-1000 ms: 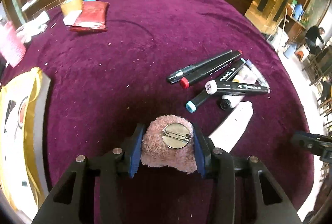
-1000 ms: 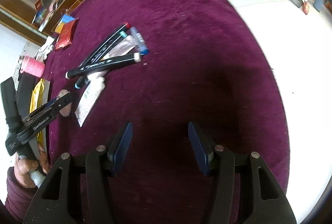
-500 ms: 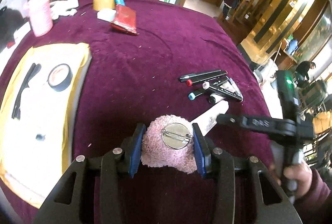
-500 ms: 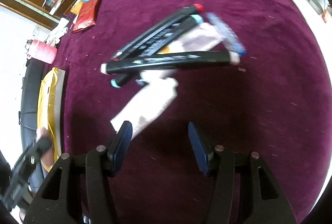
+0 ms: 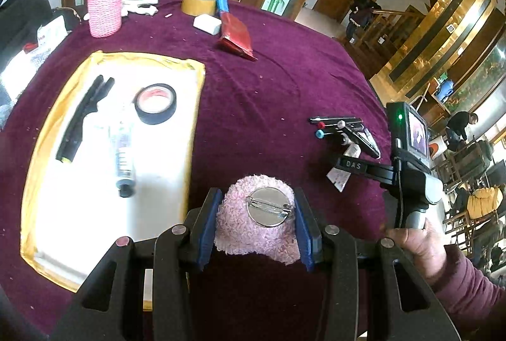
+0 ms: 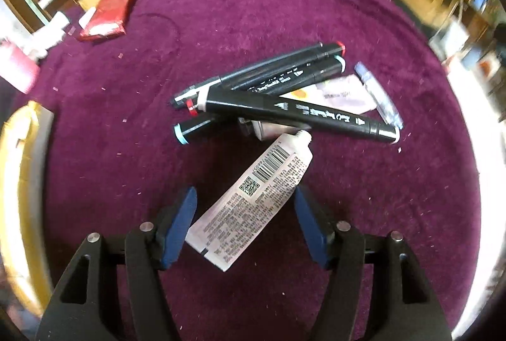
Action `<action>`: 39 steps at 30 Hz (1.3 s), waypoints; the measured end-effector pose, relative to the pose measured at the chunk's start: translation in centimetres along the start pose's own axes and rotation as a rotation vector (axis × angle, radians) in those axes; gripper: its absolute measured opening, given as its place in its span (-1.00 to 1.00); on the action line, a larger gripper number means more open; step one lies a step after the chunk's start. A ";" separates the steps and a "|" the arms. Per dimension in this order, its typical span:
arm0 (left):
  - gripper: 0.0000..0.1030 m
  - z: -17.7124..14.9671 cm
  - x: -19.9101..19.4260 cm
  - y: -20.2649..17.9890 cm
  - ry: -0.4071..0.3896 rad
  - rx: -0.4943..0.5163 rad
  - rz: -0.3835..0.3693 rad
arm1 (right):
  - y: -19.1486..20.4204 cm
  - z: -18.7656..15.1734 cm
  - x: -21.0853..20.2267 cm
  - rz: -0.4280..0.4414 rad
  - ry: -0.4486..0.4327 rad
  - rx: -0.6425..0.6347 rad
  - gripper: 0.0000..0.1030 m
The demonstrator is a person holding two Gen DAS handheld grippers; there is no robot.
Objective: Organize objects
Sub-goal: 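Grasp the white cream tube with the right gripper, then place the pink badge in the tray with the left gripper while the right gripper places the white tube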
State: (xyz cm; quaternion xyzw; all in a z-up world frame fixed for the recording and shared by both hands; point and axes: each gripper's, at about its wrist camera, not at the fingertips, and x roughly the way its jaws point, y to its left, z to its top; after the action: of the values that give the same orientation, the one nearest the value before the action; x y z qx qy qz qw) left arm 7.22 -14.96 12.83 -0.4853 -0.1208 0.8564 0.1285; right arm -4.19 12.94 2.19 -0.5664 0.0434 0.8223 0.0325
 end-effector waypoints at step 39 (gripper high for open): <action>-0.24 2.0 3.7 16.8 0.106 -0.024 0.143 | 26.3 -2.4 -5.5 0.437 0.116 -0.318 -0.38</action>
State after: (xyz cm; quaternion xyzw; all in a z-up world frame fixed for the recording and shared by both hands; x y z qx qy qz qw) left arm 1.92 -29.65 5.27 -0.5386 -0.0892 0.8351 0.0673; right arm -2.69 -13.51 7.38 -0.5876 0.0367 0.7726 -0.2374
